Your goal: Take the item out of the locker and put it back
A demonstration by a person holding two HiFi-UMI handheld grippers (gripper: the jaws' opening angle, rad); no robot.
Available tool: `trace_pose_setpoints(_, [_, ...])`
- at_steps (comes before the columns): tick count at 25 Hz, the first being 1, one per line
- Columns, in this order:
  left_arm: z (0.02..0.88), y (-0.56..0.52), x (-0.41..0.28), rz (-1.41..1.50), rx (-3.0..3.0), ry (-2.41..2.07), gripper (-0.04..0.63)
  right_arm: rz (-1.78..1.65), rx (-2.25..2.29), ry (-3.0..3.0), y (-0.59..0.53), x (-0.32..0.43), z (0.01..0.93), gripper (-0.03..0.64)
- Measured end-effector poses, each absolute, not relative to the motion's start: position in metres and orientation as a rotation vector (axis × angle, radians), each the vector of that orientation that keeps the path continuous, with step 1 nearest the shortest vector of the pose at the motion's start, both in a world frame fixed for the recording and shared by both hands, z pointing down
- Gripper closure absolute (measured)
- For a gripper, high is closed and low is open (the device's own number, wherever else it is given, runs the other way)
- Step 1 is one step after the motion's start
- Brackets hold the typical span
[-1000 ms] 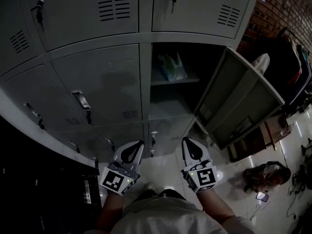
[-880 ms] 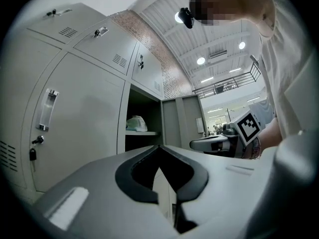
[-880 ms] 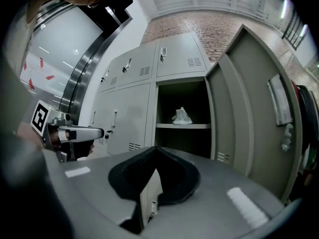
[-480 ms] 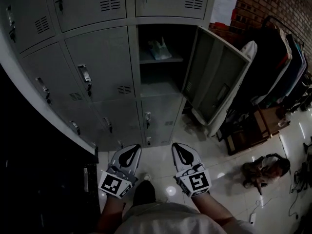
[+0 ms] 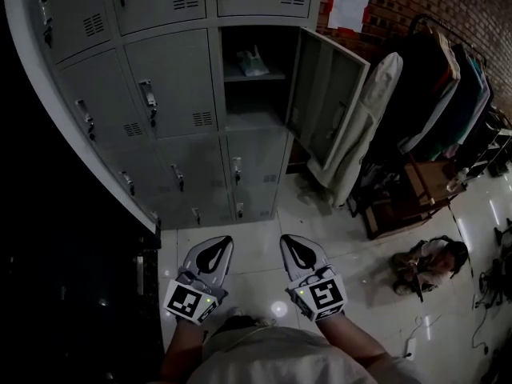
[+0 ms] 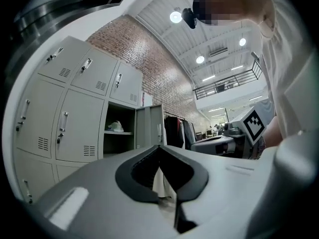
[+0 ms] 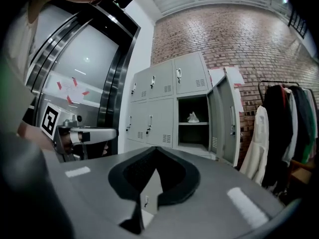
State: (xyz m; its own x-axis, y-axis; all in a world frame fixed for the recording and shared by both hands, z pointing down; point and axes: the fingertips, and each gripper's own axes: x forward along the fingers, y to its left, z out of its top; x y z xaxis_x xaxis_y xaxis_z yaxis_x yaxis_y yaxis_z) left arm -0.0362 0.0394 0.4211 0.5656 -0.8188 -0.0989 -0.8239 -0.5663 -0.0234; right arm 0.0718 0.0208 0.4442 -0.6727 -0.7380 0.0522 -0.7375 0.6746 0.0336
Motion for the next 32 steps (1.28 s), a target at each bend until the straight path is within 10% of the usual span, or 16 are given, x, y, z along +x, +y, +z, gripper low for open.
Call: trace_pose_setpoints(32, [0.407, 0.062, -0.067, 0.126, -2.748, 1.317, 0.626, -0.112, 1.305, -2.809, 0.038, 0.015, 0.42, 0.618])
